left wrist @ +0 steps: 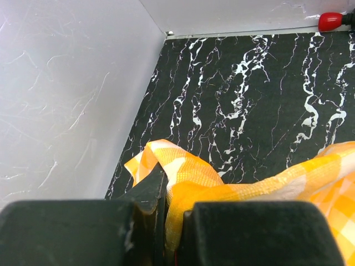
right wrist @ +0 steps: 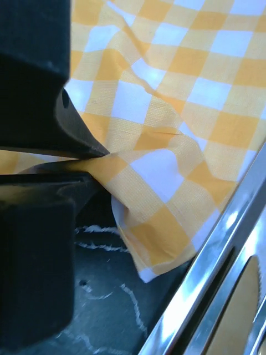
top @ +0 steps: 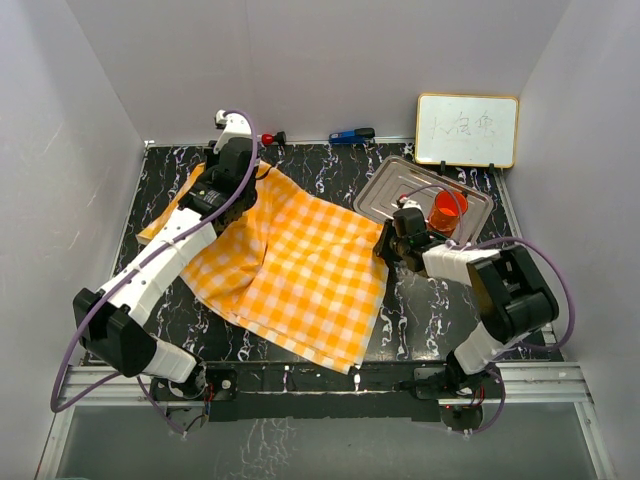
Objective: Set the dinner table for one person
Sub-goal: Flatten out the napkin at the center of the board.
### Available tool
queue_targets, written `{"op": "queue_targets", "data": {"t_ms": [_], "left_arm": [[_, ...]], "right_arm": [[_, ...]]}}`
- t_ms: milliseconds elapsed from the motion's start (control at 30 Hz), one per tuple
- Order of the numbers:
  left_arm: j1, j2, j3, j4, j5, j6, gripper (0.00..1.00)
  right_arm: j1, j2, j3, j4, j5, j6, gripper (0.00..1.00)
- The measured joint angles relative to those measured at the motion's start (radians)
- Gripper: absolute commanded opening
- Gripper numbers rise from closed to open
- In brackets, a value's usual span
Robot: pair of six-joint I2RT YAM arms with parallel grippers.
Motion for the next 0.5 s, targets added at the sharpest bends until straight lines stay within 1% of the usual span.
{"op": "queue_targets", "data": {"t_ms": [33,100,200,267,367,500], "left_arm": [[0.003,0.0,0.0,-0.003,0.003,-0.002,0.0],[0.008,0.0,0.0,-0.006,0.008,-0.005,0.0],[0.017,0.0,-0.002,-0.006,0.013,-0.007,0.0],[0.026,0.0,-0.004,-0.005,0.015,-0.007,0.0],[0.039,0.0,-0.004,-0.002,0.009,-0.003,0.0],[0.052,-0.004,-0.004,0.005,-0.008,0.011,0.0]], "right_arm": [[0.0,0.021,0.008,0.021,-0.015,0.002,0.01],[0.0,0.053,0.024,0.05,-0.038,0.011,0.0],[0.0,0.063,0.045,0.031,-0.039,0.014,0.0],[0.001,0.063,0.075,-0.028,-0.021,0.005,0.0],[0.006,0.056,0.148,-0.167,0.041,-0.027,0.0],[0.006,-0.011,0.279,-0.318,0.14,-0.08,0.0]]}}
